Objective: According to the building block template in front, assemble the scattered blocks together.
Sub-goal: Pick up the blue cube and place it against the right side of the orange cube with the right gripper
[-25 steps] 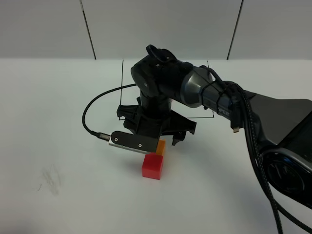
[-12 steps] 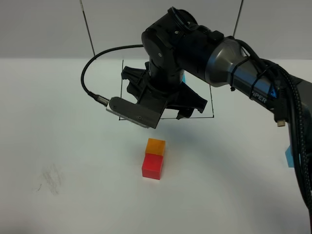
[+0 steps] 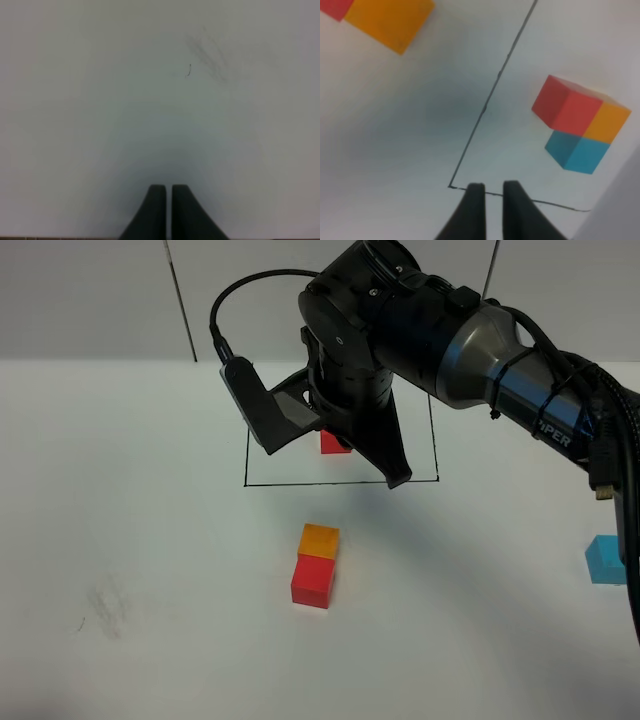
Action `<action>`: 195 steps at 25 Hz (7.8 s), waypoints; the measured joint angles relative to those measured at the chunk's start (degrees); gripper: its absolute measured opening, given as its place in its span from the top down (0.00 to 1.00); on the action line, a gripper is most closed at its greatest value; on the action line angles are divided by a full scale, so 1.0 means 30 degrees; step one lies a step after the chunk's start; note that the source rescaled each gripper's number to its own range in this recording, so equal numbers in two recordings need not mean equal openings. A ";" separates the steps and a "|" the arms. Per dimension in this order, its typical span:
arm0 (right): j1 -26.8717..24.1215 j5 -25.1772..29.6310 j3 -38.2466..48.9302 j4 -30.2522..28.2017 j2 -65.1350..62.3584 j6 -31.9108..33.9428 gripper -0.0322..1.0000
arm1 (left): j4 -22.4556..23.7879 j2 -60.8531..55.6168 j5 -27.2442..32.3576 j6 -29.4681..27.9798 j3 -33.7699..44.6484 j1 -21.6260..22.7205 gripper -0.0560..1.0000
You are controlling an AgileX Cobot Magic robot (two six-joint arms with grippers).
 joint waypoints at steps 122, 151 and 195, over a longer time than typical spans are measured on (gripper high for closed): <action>-1.2498 -1.3022 1.9015 0.0646 -0.4512 2.3166 0.43 | 0.0000 0.0000 0.0000 0.0000 0.0000 0.0000 0.95; -0.4337 -0.6624 1.4058 0.3992 -0.9112 0.4944 0.43 | 0.0000 0.0000 0.0000 0.0000 0.0000 0.0000 0.95; -0.2488 -0.8097 0.9896 0.7336 -0.1650 0.4141 0.43 | -0.0007 0.0000 0.0000 0.0059 0.0000 0.0000 0.95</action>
